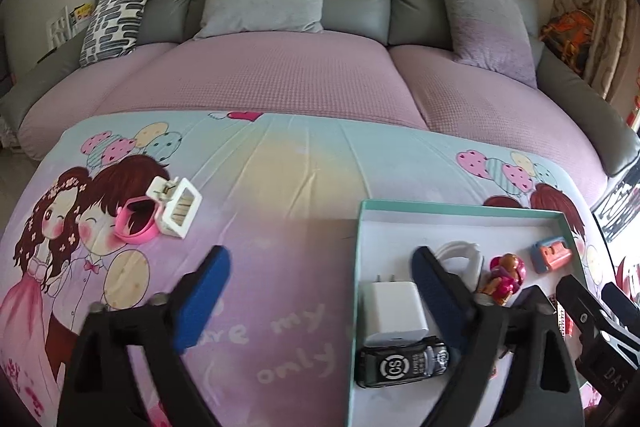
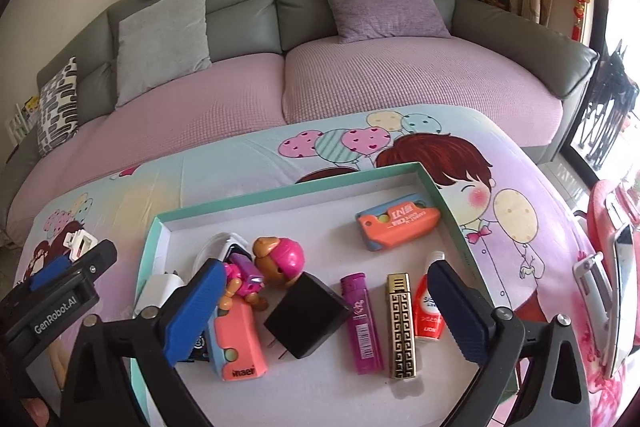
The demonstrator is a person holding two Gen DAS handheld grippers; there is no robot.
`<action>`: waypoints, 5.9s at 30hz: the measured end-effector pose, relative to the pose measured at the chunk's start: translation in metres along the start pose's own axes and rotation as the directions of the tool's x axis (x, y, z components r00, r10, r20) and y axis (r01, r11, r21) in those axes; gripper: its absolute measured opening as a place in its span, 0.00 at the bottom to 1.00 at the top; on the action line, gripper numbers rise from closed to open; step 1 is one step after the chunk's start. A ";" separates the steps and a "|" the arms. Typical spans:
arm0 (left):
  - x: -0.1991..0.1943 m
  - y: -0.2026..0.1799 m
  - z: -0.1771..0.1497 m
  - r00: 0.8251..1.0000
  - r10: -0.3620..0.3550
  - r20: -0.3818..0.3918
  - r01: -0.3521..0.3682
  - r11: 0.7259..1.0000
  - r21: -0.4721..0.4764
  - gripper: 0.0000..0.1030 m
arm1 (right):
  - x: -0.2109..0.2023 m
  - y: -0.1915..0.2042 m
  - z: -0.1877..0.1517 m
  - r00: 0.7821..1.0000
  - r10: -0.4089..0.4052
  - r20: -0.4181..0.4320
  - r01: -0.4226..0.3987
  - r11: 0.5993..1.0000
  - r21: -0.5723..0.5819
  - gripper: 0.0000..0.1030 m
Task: Organize rigid objects
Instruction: 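Withdraw both tools from the tray toward the pink watch and white clip, then grasp the pink watch with the left tool while the right tool grasps the white hair clip, then carry the pink watch and white clip over the tray, then lower the watch and clip into the tray and open both tools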
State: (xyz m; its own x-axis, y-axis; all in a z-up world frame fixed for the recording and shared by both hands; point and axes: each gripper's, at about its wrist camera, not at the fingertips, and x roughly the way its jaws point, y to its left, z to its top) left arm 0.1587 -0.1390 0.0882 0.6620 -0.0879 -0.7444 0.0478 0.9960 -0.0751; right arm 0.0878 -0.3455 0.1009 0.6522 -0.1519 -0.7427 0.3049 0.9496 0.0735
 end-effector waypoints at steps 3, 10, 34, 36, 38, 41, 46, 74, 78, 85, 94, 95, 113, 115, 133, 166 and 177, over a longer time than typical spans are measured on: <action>0.000 0.011 0.001 1.000 0.011 0.008 -0.011 1.000 -0.026 0.97 | 0.002 0.006 -0.001 1.000 0.013 -0.006 -0.013 1.000 -0.009 0.99; -0.004 0.052 0.003 0.997 0.072 0.034 -0.067 0.991 -0.118 0.97 | 0.003 0.025 -0.002 0.998 0.064 -0.001 -0.064 0.997 -0.033 1.00; 0.029 0.209 -0.002 0.987 0.144 -0.075 -0.160 0.943 -0.293 0.97 | 0.042 0.209 0.018 0.870 0.480 -0.114 -0.493 0.859 -0.142 1.00; 0.035 0.213 -0.002 0.988 0.133 -0.082 -0.152 0.944 -0.294 0.97 | 0.055 0.226 0.018 0.861 0.487 -0.145 -0.505 0.851 -0.143 1.00; 0.043 0.218 -0.002 0.988 0.130 -0.088 -0.151 0.941 -0.304 0.97 | 0.067 0.243 0.018 0.855 0.488 -0.175 -0.513 0.845 -0.151 1.00; 0.057 0.225 -0.001 0.987 0.116 -0.111 -0.145 0.942 -0.304 0.97 | 0.081 0.263 0.014 0.858 0.469 -0.208 -0.506 0.843 -0.185 0.99; 0.069 0.232 -0.004 0.984 0.126 -0.129 -0.158 0.943 -0.291 0.97 | 0.100 0.288 0.005 0.847 0.466 -0.257 -0.520 0.828 -0.211 0.98; 0.087 0.199 0.009 0.986 0.106 -0.125 -0.124 0.983 -0.137 0.20 | 0.119 0.297 0.000 0.846 0.472 -0.247 -0.518 0.837 -0.176 0.37; 0.085 0.197 0.009 0.989 0.083 -0.122 -0.101 0.983 -0.151 0.11 | 0.115 0.291 0.001 0.844 0.482 -0.235 -0.524 0.835 -0.170 0.37; 0.078 0.196 0.005 0.992 0.052 -0.118 -0.074 0.978 -0.196 0.10 | 0.097 0.264 0.003 0.841 0.502 -0.202 -0.531 0.836 -0.134 0.36; 0.054 0.180 -0.001 0.996 0.021 -0.092 -0.041 0.976 -0.214 0.09 | 0.059 0.209 -0.001 0.861 0.492 -0.130 -0.503 0.860 -0.081 0.36; 0.050 0.178 -0.002 0.996 0.019 -0.088 -0.038 0.975 -0.218 0.09 | 0.054 0.203 -0.002 0.864 0.489 -0.122 -0.499 0.863 -0.076 0.36; -0.042 0.080 -0.009 0.995 -0.087 0.049 0.093 0.986 -0.139 0.09 | -0.017 0.099 -0.025 0.927 0.375 -0.022 -0.375 0.927 0.005 0.36; -0.046 0.068 -0.012 0.993 -0.101 0.053 0.107 0.986 -0.128 0.09 | -0.021 0.085 -0.028 0.936 0.350 -0.016 -0.350 0.937 0.015 0.36; -0.051 -0.031 -0.047 0.980 -0.199 -0.020 0.200 0.977 0.078 0.09 | -0.037 -0.023 -0.031 0.995 0.098 -0.031 -0.096 0.993 0.067 0.36; -0.016 -0.061 -0.074 0.972 -0.135 -0.191 0.165 0.974 0.154 0.10 | -0.006 -0.027 -0.045 0.985 0.059 -0.161 -0.061 0.998 -0.011 0.37; -0.022 -0.056 -0.068 0.974 -0.136 -0.181 0.163 0.977 0.139 0.39 | -0.012 -0.026 -0.043 0.987 0.007 -0.158 -0.012 1.000 -0.029 0.54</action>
State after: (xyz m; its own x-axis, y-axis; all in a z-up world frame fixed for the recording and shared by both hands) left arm 0.0903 -0.1934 0.0636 0.5027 -0.2241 -0.8349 0.2586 0.9606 -0.1021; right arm 0.0423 -0.3563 0.0796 0.5366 -0.1001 -0.8379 0.2771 0.9588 0.0629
